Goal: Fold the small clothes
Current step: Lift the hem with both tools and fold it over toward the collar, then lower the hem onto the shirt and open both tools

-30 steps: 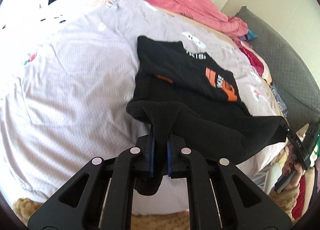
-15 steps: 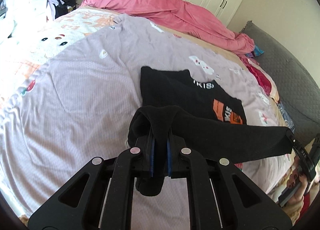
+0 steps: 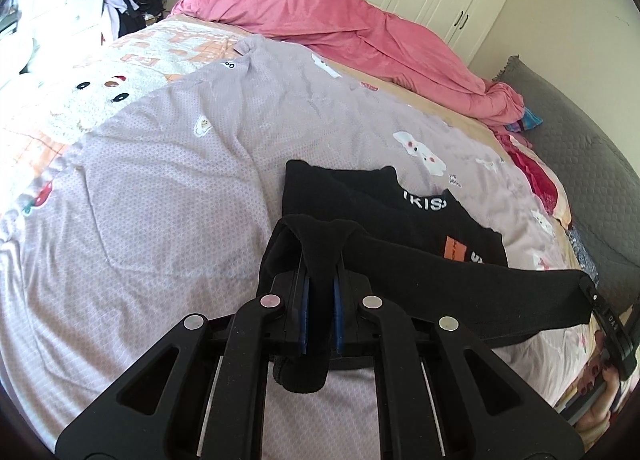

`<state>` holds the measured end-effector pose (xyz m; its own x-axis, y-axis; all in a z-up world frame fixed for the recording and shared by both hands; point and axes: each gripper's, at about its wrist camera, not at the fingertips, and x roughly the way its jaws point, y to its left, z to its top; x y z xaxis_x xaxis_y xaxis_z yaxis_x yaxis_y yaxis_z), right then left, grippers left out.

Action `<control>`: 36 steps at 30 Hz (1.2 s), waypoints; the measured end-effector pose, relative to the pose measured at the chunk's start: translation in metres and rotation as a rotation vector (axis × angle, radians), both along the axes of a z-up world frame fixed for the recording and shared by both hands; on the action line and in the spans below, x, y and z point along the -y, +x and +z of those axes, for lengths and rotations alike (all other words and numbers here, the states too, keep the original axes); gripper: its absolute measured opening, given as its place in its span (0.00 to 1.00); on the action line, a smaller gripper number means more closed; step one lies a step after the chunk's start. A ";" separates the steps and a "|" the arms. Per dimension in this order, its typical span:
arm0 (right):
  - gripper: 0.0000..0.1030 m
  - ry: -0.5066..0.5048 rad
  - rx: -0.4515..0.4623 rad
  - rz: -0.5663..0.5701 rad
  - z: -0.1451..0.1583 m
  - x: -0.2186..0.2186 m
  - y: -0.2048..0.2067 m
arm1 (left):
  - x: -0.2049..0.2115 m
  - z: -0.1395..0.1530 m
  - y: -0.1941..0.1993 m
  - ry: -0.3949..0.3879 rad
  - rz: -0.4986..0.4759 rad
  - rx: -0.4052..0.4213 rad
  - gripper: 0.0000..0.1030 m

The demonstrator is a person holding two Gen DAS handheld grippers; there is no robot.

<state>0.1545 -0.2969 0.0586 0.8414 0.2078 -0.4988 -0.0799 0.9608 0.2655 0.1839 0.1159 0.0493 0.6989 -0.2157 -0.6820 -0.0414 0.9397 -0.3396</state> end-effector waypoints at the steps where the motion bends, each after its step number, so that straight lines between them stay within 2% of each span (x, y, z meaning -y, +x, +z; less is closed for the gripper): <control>1: 0.08 0.001 -0.002 -0.002 0.000 0.000 0.002 | 0.001 0.000 0.002 -0.001 0.002 0.001 0.03; 13: 0.08 0.003 -0.044 -0.019 -0.013 -0.001 0.038 | 0.001 -0.009 0.036 0.021 0.013 -0.020 0.03; 21: 0.08 -0.030 -0.080 -0.039 -0.025 -0.006 0.073 | 0.000 -0.023 0.067 0.024 0.026 -0.050 0.04; 26: 0.09 -0.034 -0.132 -0.066 -0.044 -0.005 0.092 | 0.002 -0.034 0.076 0.051 0.026 -0.039 0.10; 28: 0.15 -0.048 -0.150 -0.079 -0.050 -0.006 0.094 | 0.001 -0.034 0.075 0.055 0.019 -0.031 0.13; 29: 0.28 -0.063 -0.154 -0.087 -0.052 -0.007 0.094 | 0.000 -0.032 0.074 0.056 0.016 -0.025 0.15; 31: 0.43 -0.070 -0.153 -0.093 -0.054 -0.007 0.092 | -0.003 -0.028 0.070 0.053 0.016 -0.006 0.33; 34: 0.46 -0.061 -0.138 -0.095 -0.053 -0.006 0.084 | -0.005 -0.017 0.061 0.068 0.013 0.029 0.38; 36: 0.55 -0.074 -0.117 -0.096 -0.049 -0.008 0.076 | -0.005 -0.009 0.053 0.095 0.015 0.056 0.39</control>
